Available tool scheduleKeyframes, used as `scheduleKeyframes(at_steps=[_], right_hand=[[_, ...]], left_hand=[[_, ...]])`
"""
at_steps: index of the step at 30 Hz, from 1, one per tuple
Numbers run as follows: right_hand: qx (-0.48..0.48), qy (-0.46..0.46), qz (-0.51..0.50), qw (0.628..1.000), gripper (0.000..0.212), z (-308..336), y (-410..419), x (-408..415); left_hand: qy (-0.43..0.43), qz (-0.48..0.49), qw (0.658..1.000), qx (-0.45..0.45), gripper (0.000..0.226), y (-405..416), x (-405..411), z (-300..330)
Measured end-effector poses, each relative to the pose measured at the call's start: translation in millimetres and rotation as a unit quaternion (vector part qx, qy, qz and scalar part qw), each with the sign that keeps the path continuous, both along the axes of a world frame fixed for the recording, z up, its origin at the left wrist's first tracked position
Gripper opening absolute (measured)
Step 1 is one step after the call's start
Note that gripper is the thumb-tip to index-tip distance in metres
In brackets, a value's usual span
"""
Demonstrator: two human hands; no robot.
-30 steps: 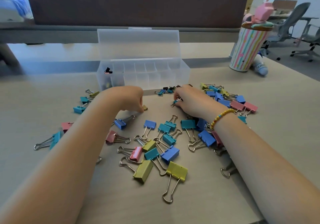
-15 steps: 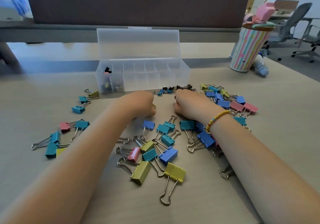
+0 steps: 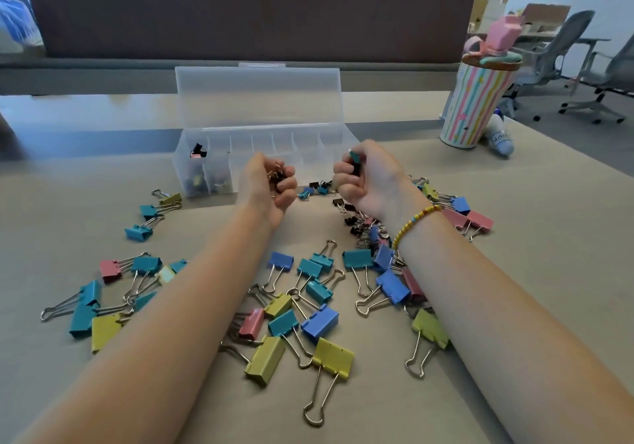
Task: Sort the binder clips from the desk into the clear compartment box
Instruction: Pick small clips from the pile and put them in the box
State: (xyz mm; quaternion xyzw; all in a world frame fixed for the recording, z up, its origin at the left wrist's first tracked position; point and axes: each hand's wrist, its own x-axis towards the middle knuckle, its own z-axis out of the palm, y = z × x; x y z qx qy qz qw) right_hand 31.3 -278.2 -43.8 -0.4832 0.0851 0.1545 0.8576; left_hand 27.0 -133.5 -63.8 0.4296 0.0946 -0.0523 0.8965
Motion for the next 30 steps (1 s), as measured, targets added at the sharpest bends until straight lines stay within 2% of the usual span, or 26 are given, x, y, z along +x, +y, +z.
scheduleKeyframes(at_steps=[2, 4, 5, 6, 7, 8, 9, 10, 11, 13, 16, 17, 19, 23, 25, 27, 30], right_hand=[[0.017, -0.002, -0.016, 1.000, 0.033, 1, 0, 8], [-0.013, -0.017, -0.038, 0.999, 0.035, 3, -1, 14], [-0.047, -0.031, -0.042, 0.998, 0.031, 3, -2, 16], [-0.093, -0.051, -0.041, 0.994, 0.026, 2, -3, 17], [-0.155, -0.076, -0.037, 0.984, 0.021, 0, -4, 19], [-0.242, -0.103, -0.028, 0.964, 0.020, -1, -6, 20], [-0.352, -0.130, -0.014, 0.927, 0.025, -4, -7, 21], [-0.464, -0.156, 0.006, 0.872, 0.031, -7, -8, 21], [-0.553, -0.181, 0.026, 0.813, 0.036, -9, -7, 21], [-0.660, -0.229, 0.050, 0.713, 0.040, -15, -3, 20], [-0.759, -0.272, 0.063, 0.588, 0.037, -22, 4, 18], [-0.777, -0.274, 0.073, 0.561, 0.035, -24, 6, 19], [-0.793, -0.268, 0.105, 0.537, 0.032, -27, 9, 19], [-0.774, -0.250, 0.125, 0.568, 0.031, -25, 3, 17], [-0.766, -0.247, 0.121, 0.582, 0.039, -24, -1, 16], [-0.767, -0.242, 0.132, 0.580, 0.049, -23, -4, 16], [-0.772, -0.239, 0.144, 0.572, 0.051, -24, -5, 16]], left_hand=[[0.007, 0.015, 1.000, 0.001, 0.021, 0, 6, -2], [0.015, 0.012, 0.998, 0.057, 0.031, -2, 15, -2], [0.007, 0.007, 0.991, 0.137, 0.034, -3, 18, -2], [-0.015, 0.001, 0.966, 0.259, 0.036, -4, 22, -2], [-0.053, 0.001, 0.914, 0.402, 0.038, -5, 25, -5], [-0.104, 0.008, 0.839, 0.534, 0.039, -4, 28, -9], [-0.155, 0.012, 0.756, 0.636, 0.038, -3, 30, -14], [-0.185, 0.010, 0.678, 0.711, 0.036, -1, 32, -19], [-0.196, 0.004, 0.616, 0.763, 0.033, 2, 33, -24], [-0.188, -0.017, 0.534, 0.824, 0.032, 4, 33, -30], [-0.179, -0.039, 0.457, 0.871, 0.032, 1, 29, -36], [-0.180, -0.043, 0.444, 0.876, 0.033, 0, 29, -37], [-0.189, -0.055, 0.445, 0.874, 0.033, 2, 27, -36], [-0.209, -0.085, 0.519, 0.825, 0.035, 11, 21, -29], [-0.216, -0.097, 0.539, 0.808, 0.039, 12, 19, -26], [-0.216, -0.105, 0.536, 0.809, 0.051, 11, 19, -24], [-0.219, -0.103, 0.491, 0.837, 0.055, 7, 21, -24]])
